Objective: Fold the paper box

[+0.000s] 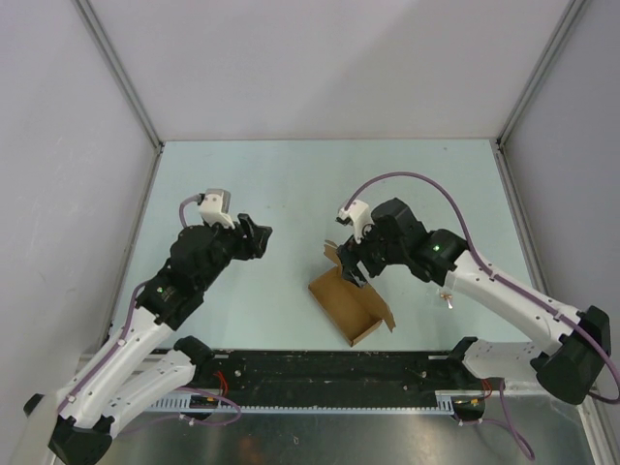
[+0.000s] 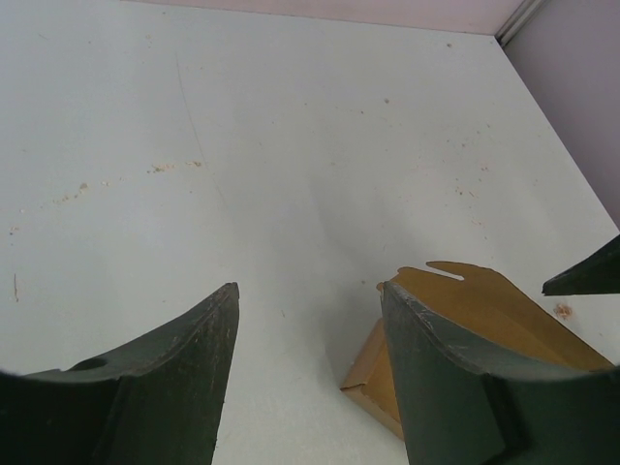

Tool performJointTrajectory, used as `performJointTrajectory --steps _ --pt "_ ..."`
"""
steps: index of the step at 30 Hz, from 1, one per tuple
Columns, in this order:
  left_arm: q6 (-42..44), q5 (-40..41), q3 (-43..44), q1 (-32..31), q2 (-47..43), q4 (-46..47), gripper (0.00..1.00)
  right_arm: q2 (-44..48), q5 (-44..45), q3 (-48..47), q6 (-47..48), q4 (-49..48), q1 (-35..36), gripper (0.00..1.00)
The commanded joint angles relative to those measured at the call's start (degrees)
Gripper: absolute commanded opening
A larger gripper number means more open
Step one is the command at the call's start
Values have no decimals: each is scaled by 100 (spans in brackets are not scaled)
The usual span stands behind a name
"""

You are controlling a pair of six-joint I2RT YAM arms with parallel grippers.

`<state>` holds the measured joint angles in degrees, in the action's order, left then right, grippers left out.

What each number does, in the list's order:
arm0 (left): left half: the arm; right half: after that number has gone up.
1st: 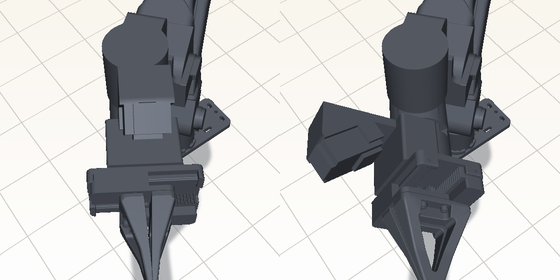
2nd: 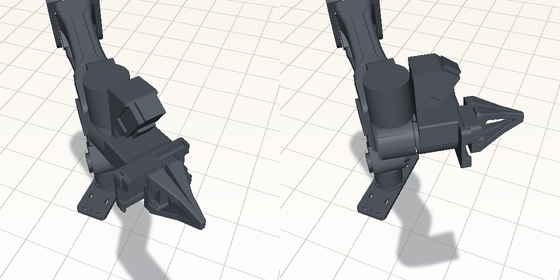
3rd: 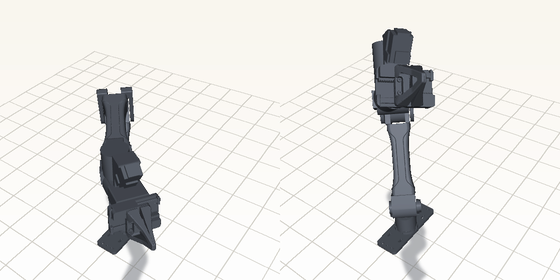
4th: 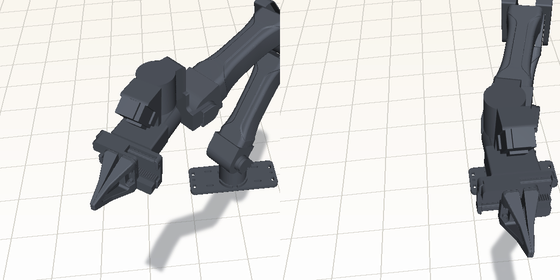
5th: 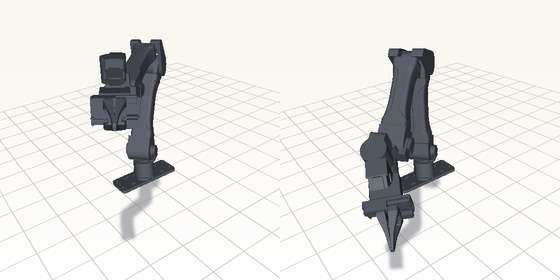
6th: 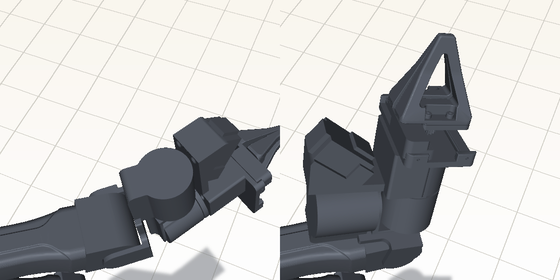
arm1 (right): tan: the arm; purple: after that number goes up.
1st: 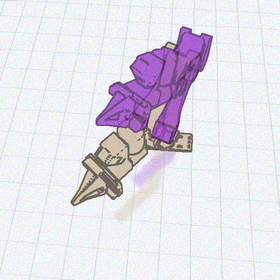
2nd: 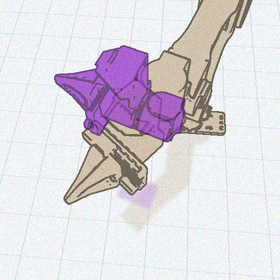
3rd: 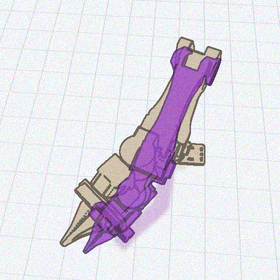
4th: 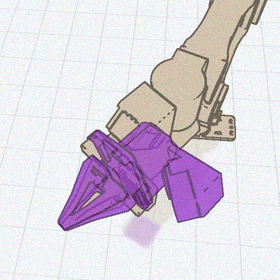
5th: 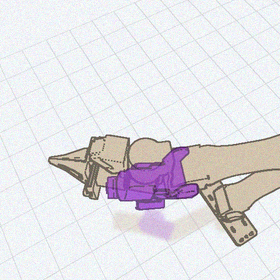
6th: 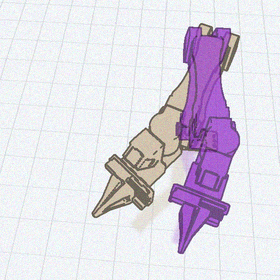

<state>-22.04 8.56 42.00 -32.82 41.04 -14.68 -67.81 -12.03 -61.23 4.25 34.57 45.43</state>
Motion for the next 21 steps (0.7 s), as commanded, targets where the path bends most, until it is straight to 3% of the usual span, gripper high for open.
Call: performJointTrajectory --steps 1,6,14,21 --pt "-19 -108 -25 30 -105 105 66 -197 640 -284 85 234 159 75" --pt "-11 -126 -8 30 -96 97 66 -329 799 -310 146 305 221 53" --pt "-2 -126 -7 30 -122 79 66 -382 772 -319 304 314 256 29" --pt "42 -135 28 30 -166 44 66 -259 729 -337 752 218 256 20"
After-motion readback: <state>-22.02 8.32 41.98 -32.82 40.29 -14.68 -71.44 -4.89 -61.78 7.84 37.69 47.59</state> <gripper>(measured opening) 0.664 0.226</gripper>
